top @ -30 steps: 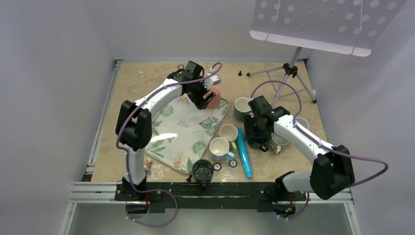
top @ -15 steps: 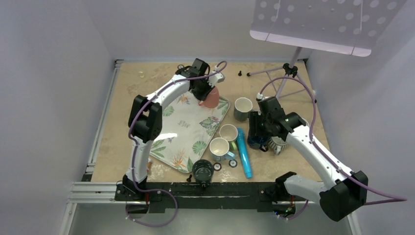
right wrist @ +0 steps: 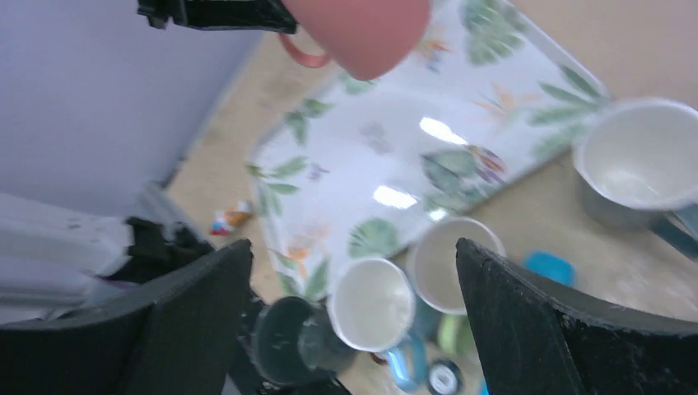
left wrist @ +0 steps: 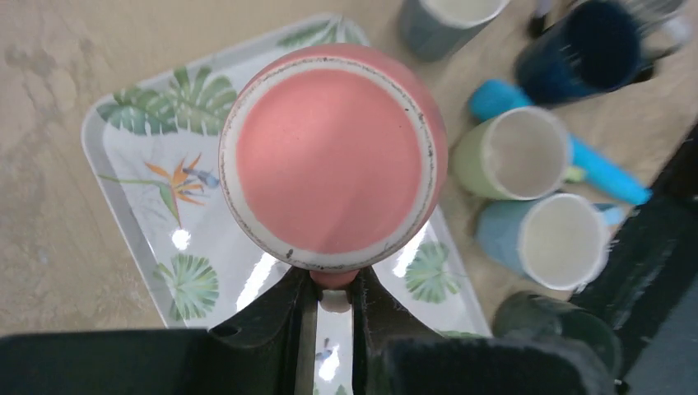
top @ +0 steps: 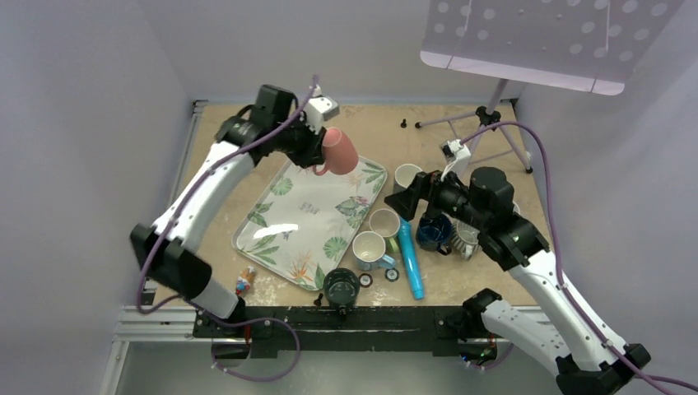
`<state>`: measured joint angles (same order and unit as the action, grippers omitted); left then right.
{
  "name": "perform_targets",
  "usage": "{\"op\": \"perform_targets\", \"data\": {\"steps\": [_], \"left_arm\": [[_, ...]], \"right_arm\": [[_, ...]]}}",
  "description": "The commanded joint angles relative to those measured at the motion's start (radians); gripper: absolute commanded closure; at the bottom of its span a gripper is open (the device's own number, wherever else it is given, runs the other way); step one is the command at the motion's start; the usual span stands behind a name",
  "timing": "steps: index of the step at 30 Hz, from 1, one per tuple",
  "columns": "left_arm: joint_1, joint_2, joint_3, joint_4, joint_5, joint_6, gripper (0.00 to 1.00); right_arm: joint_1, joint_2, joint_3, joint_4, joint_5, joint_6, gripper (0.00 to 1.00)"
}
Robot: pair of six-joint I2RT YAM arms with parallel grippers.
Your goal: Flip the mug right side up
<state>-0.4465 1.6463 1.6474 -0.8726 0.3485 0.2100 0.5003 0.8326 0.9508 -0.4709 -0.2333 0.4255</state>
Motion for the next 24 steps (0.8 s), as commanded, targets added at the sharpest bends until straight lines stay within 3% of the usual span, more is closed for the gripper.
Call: {"op": "perform_targets", "data": {"steps": [1,6,12,21,24], "left_arm": [[-0.001,-0.258,0.056,0.013,0.302,-0.16,1.0],[-0.006,-0.383,0.055,0.042,0.466,-0.352,1.0],[-0.055,-0.423,0.071,0.071,0.518,-0.419,1.0],[-0.166,-0.431,0.02,0.142,0.586,-0.446,1.0],[-0.187,-0.424,-0.007,0.15,0.599,-0.431,1.0]], "right_arm": [[0.057,-0.072,-0.106,0.571,-0.253,0.182,0.02],[0.154,-0.086,-0.149,0.883,-0.222,0.31,0.03],[0.2,-0.074,-0.217,1.198,-0.207,0.552,0.09],[0.209,-0.059,-0.164,1.195,-0.148,0.598,0.18],[0.21,-0.048,-0.146,1.177,-0.114,0.569,0.33]]}}
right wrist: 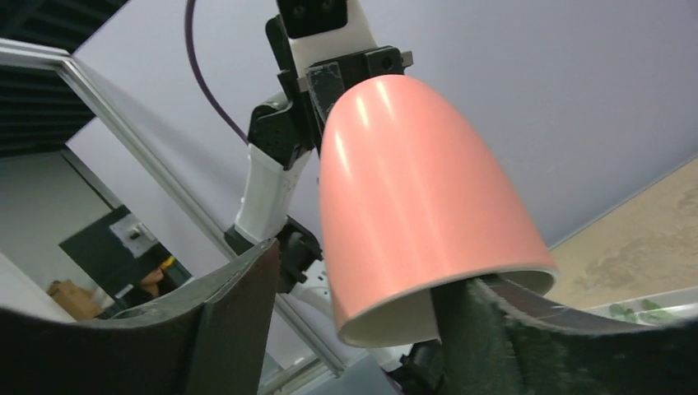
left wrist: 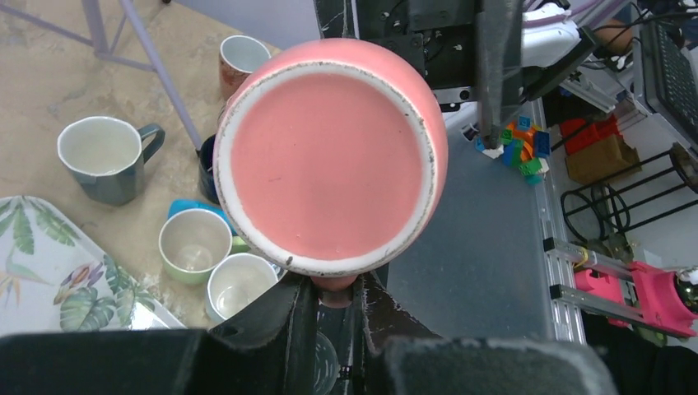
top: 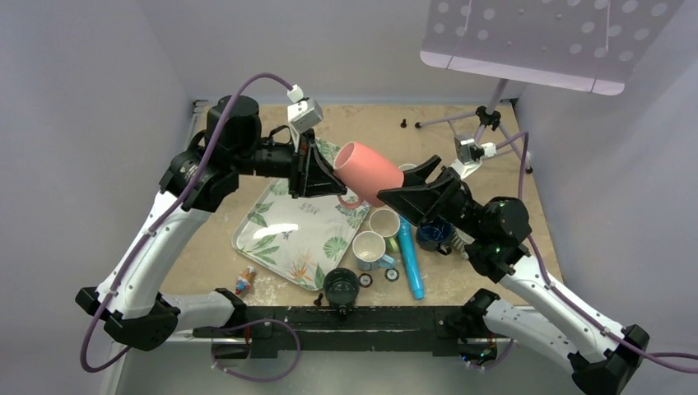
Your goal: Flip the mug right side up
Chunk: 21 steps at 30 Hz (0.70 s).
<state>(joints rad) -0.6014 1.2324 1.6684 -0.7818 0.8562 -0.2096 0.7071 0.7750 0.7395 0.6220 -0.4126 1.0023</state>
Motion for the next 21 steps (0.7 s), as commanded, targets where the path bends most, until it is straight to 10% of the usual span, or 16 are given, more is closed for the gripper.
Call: {"op": "perform_targets", "data": {"steps": [1,4,8,14,21], "left_arm": [[-0.035,-0.007,-0.043,0.061,0.094,-0.004,1.0],[-0.037,0.005,-0.039,0.002,0.07,0.079,1.0],[-0.025,-0.013,-0.014,-0.204,-0.115,0.311,0.03],[0.076,-0.094,-0.145,-0.22,-0.42,0.378,0.0],[0.084,-0.181,-0.32,-0.137,-0.616,0.446,0.0]], "right_arm": [[0.003,0.015,0.076,0.073,0.069,-0.024,0.41],[0.003,0.01,0.139,-0.055,0.1,-0.117,0.95],[0.002,-0.031,0.305,-0.533,0.282,-0.342,1.0],[0.002,-0.009,0.485,-1.245,0.536,-0.46,1.0],[0.006,0.098,0.463,-1.664,0.48,-0.401,1.0]]}}
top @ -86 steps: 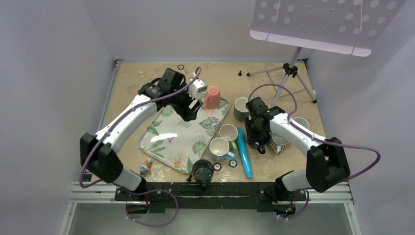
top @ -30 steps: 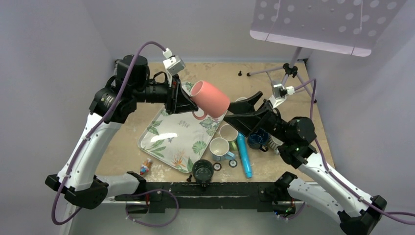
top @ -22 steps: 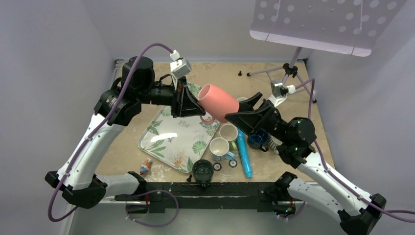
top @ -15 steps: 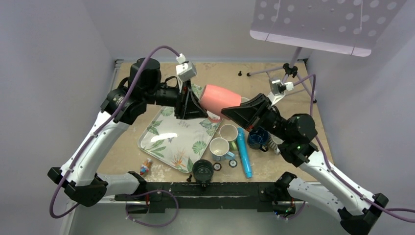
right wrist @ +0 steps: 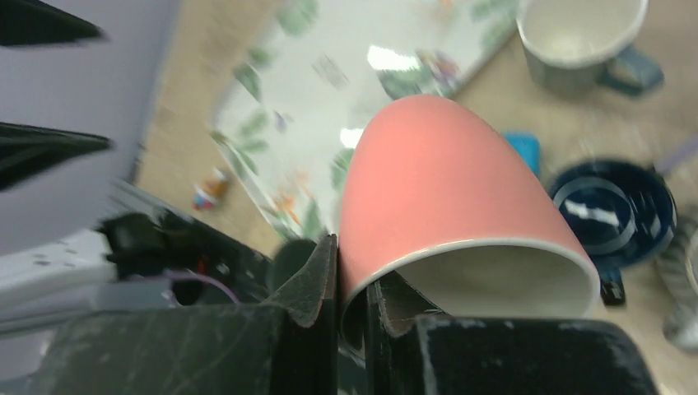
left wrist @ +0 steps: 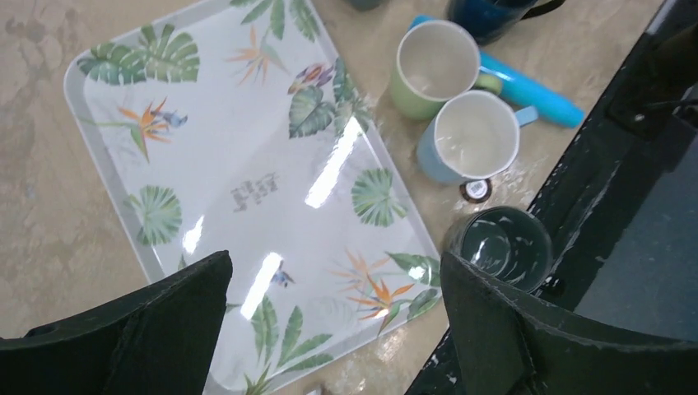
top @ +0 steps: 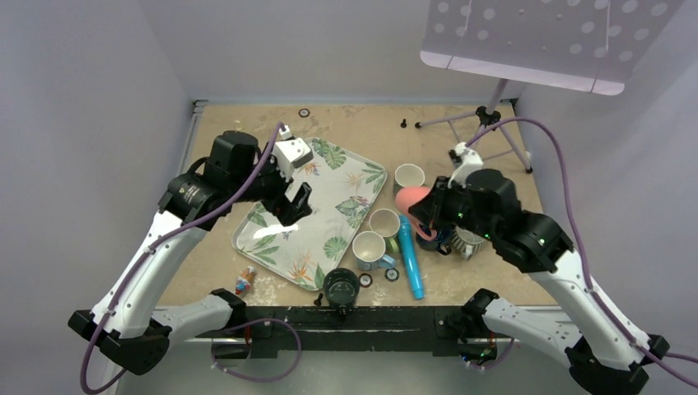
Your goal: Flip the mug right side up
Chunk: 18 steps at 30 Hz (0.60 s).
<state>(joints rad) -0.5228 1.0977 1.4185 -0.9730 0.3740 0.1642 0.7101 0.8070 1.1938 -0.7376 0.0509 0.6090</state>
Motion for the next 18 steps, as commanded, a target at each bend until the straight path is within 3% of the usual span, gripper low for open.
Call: {"op": "perform_targets", "data": {"steps": [1,9,18], "left_arm": [[0.005,-0.053,-0.081,0.061,-0.137,0.077,0.0],[0.005,-0.073,-0.121,0.089,-0.162,0.097,0.0],[0.005,-0.059,-0.154,0.106,-0.162,0.089,0.0]], "right_arm": [[0.003,0.075,-0.008,-0.337,0.01,-0.005,1.0],[0.015,0.178,-0.229,-0.417,0.011,0.011,1.0],[0.015,0.368,-0.339,-0.317,0.031,-0.031,1.0]]}}
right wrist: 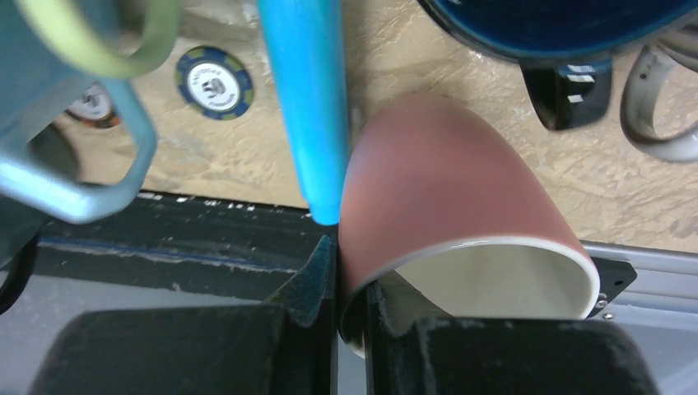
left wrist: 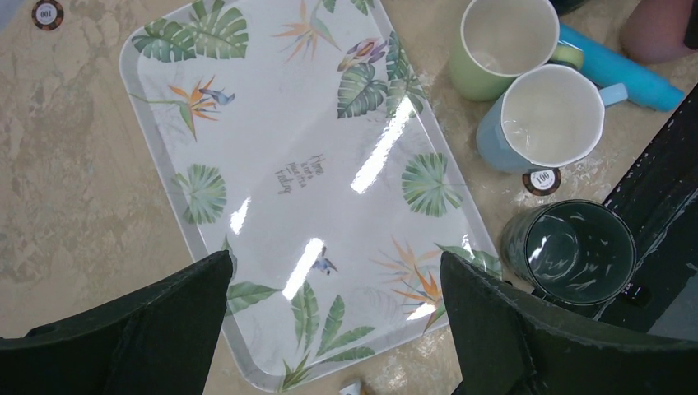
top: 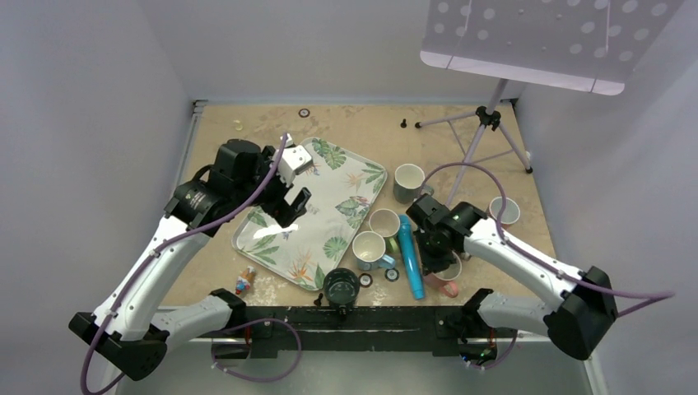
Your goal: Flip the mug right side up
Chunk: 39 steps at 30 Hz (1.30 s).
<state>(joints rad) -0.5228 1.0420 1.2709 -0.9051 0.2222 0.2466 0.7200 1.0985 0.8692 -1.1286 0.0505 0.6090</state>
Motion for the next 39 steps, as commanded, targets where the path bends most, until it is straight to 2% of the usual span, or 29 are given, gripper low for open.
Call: {"op": "perform_targets", "data": {"steps": [1,3,7,11,13,16,21,24,27,33,35,39], "left_arm": [[0.006,-0.005,-0.009,0.038,-0.009,0.008,0.0],[0.005,-0.012,-0.016,0.039,-0.014,0.013,0.0],[0.004,-0.026,-0.037,0.048,-0.039,0.012,0.0],[0.012,-0.027,-0.059,0.074,-0.082,0.0,0.0],[0.04,-0.029,-0.093,0.13,-0.123,-0.012,0.0],[0.127,-0.018,-0.15,0.224,-0.154,-0.054,0.0],[0.256,-0.08,-0.338,0.469,-0.212,-0.2,0.0],[0.361,-0.126,-0.422,0.555,-0.206,-0.236,0.0],[0.482,-0.199,-0.523,0.664,-0.162,-0.279,0.0],[0.642,-0.3,-0.661,0.737,-0.099,-0.178,0.0],[0.691,-0.315,-0.681,0.732,-0.066,-0.18,0.0],[0.71,-0.356,-0.708,0.734,-0.084,-0.234,0.0]], "right_arm": [[0.006,0.089,-0.014,0.09,0.025,-0.038,1.0],[0.006,0.106,-0.002,0.087,0.045,-0.04,0.97],[0.005,0.092,0.027,0.088,0.059,-0.043,0.63],[0.005,0.054,0.111,0.043,0.112,-0.026,0.16],[0.005,0.023,0.183,0.023,0.128,-0.023,0.07],[0.005,-0.025,0.283,0.114,0.137,-0.027,0.04],[-0.019,-0.031,0.239,0.513,0.242,-0.089,0.01],[-0.149,-0.031,0.17,0.75,0.261,-0.14,0.01],[-0.324,-0.105,0.064,0.924,0.363,-0.166,0.01],[-0.601,-0.339,-0.135,1.117,0.45,-0.271,0.01],[-0.648,-0.374,-0.177,1.159,0.462,-0.277,0.01],[-0.665,-0.424,-0.273,1.249,0.527,-0.327,0.01]]}}
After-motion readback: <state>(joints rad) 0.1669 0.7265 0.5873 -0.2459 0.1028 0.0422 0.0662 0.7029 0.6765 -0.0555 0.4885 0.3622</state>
